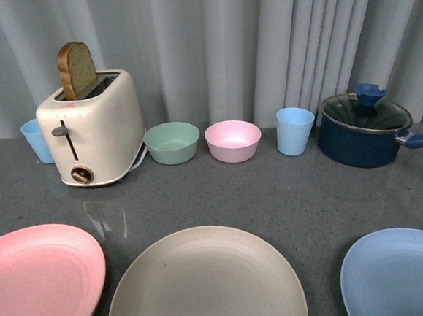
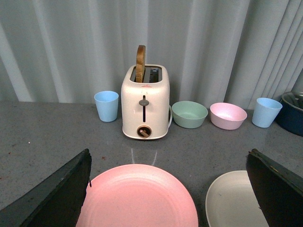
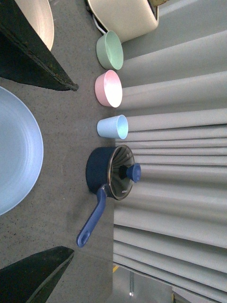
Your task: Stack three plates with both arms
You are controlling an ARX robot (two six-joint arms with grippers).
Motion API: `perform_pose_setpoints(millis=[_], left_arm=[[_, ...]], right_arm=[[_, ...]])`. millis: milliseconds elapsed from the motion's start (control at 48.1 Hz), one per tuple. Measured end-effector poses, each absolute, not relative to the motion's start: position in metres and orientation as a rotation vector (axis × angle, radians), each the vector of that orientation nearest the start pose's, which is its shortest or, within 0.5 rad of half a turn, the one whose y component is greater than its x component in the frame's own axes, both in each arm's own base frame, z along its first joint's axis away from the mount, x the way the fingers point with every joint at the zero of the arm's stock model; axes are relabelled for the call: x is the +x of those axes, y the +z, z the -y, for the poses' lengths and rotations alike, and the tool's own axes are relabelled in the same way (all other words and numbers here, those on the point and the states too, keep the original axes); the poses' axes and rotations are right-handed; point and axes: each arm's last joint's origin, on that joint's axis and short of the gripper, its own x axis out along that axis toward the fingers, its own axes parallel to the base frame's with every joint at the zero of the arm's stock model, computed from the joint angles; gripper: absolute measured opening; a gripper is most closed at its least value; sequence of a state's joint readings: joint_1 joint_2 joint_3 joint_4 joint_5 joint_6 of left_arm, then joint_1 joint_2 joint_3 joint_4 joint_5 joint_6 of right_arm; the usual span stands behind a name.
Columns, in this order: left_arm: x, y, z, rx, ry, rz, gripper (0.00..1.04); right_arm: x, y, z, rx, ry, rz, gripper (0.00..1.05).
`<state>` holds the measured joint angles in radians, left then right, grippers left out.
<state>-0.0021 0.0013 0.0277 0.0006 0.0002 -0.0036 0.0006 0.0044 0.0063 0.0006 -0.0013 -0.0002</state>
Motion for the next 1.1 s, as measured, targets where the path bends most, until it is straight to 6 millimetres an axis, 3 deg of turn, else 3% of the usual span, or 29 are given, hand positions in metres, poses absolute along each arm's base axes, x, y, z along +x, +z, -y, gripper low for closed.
perform_pose_setpoints(millis=[873, 956, 1018, 1101], left_arm=[[0.096, 0.173, 0.000, -0.004, -0.007, 0.023, 0.98], [0.100, 0.172, -0.004, -0.171, -0.147, -0.339, 0.98], [0.112, 0.179, -0.013, -0.276, -0.152, -0.493, 0.98], [0.146, 0.202, -0.036, -0.305, -0.126, -0.512, 0.98]], right_arm=[[0.098, 0.165, 0.000, 0.000, 0.002, 0.002, 0.97], [0.098, 0.165, 0.000, 0.000, 0.001, 0.002, 0.97], [0.098, 0.165, 0.000, -0.001, 0.004, 0.002, 0.97], [0.098, 0.165, 0.000, -0.001, 0.001, 0.002, 0.97]])
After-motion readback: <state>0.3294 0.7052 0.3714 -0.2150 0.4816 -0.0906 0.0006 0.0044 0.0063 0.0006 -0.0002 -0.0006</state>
